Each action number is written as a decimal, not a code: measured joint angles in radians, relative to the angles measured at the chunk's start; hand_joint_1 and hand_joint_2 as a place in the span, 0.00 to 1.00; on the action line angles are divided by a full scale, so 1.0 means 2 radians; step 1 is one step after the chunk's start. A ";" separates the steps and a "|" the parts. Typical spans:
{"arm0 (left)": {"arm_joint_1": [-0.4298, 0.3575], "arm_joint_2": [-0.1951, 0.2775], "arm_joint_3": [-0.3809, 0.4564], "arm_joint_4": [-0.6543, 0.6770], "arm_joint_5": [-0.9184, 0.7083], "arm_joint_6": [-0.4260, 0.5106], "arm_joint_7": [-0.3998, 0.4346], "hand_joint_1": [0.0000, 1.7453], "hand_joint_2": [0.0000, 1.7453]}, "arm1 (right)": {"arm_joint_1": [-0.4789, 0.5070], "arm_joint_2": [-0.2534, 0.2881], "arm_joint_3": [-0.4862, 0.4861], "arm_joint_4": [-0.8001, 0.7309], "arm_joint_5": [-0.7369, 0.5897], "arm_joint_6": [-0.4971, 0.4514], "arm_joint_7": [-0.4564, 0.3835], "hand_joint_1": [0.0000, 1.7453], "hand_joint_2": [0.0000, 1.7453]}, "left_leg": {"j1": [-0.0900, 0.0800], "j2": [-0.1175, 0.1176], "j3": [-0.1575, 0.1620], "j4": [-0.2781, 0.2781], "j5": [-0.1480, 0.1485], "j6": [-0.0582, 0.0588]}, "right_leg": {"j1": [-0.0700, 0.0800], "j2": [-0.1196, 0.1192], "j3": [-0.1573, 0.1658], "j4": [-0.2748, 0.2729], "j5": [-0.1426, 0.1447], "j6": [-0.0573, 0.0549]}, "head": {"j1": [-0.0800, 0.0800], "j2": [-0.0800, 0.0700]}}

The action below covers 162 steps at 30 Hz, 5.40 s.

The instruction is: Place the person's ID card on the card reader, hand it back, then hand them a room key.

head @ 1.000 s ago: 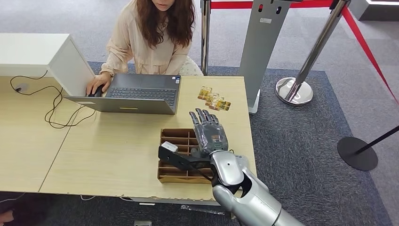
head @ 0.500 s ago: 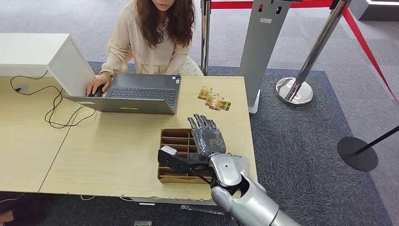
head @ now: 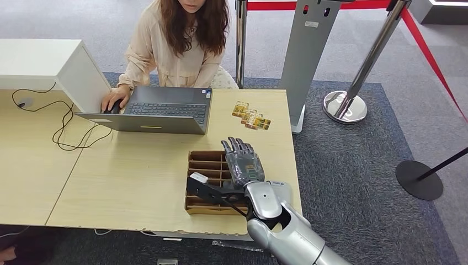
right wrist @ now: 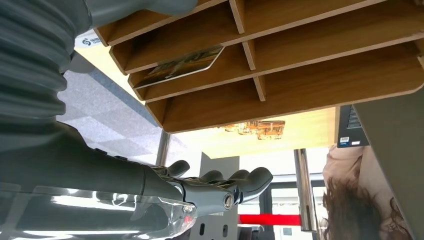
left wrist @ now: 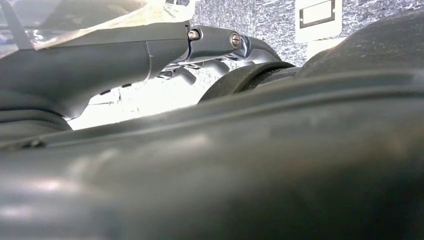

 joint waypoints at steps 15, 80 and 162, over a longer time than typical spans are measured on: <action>0.000 0.000 0.000 0.000 -0.001 0.000 0.000 0.00 0.00 | -0.002 0.002 0.000 0.010 0.006 -0.002 0.001 0.27 1.00 | 0.000 0.000 0.000 0.000 0.000 0.000 | 0.000 0.000 0.000 0.000 0.000 0.000 | 0.000 0.000; 0.000 0.008 0.000 0.000 0.003 -0.001 -0.005 0.00 0.00 | -0.002 -0.030 -0.001 -0.014 0.060 0.057 0.033 0.66 1.00 | 0.000 0.000 0.001 0.000 0.000 0.000 | 0.000 0.000 0.001 0.000 0.000 0.000 | 0.000 0.000; 0.002 -0.035 -0.001 0.000 -0.007 0.001 0.030 0.00 0.00 | -0.071 -0.043 -0.033 -0.106 0.013 -0.116 -0.027 1.00 1.00 | 0.000 0.000 0.000 0.000 0.000 0.000 | 0.000 0.000 0.000 0.000 0.000 0.000 | 0.000 0.000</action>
